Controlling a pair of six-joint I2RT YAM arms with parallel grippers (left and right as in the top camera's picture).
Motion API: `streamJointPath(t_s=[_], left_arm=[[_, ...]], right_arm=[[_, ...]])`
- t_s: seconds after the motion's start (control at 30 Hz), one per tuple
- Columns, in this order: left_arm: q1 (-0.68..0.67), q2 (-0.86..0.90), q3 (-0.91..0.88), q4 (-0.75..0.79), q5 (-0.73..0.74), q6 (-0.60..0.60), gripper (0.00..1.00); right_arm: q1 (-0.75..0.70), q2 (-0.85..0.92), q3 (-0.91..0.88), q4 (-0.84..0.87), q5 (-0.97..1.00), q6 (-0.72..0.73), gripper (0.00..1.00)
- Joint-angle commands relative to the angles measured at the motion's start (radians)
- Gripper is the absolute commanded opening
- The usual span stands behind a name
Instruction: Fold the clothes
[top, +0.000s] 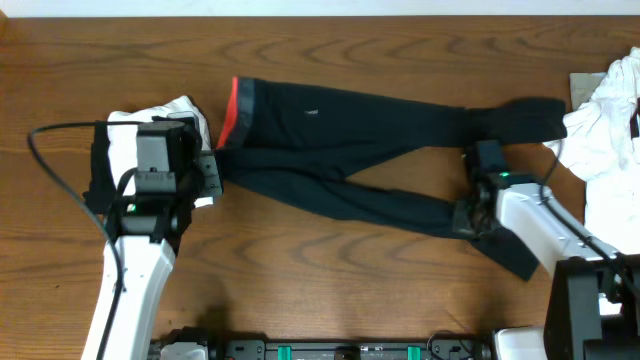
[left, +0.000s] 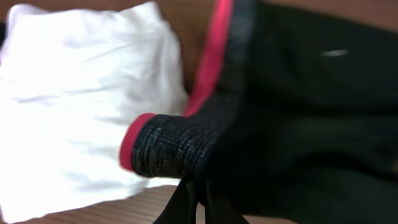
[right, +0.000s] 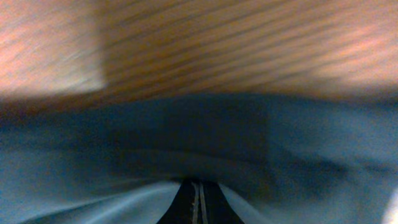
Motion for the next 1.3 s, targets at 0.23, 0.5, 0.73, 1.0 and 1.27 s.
streamJointPath(t_s=[0.23,0.5,0.73,1.0,1.27], left_arm=[[0.002,-0.068,0.029,-0.094,0.164,-0.01,0.06],[-0.137,-0.069,0.029,-0.118,0.224,-0.032,0.11],[-0.172,-0.077,0.039,-0.184,-0.007,-0.032,0.46],[-0.172,-0.105,0.149,-0.197,-0.008,-0.032,0.49],[-0.172,-0.108,0.179,-0.205,-0.009,-0.032,0.49]], right_arm=[[-0.242,0.003,0.274,-0.084,-0.263,-0.2,0.01],[-0.093,0.003,0.31,-0.135,-0.752,-0.413,0.18],[0.191,0.007,0.31,0.006,-0.773,-0.419,0.38],[0.434,0.15,0.309,0.367,-0.611,-0.238,0.17],[0.572,0.399,0.313,0.631,-0.743,-0.159,0.15]])
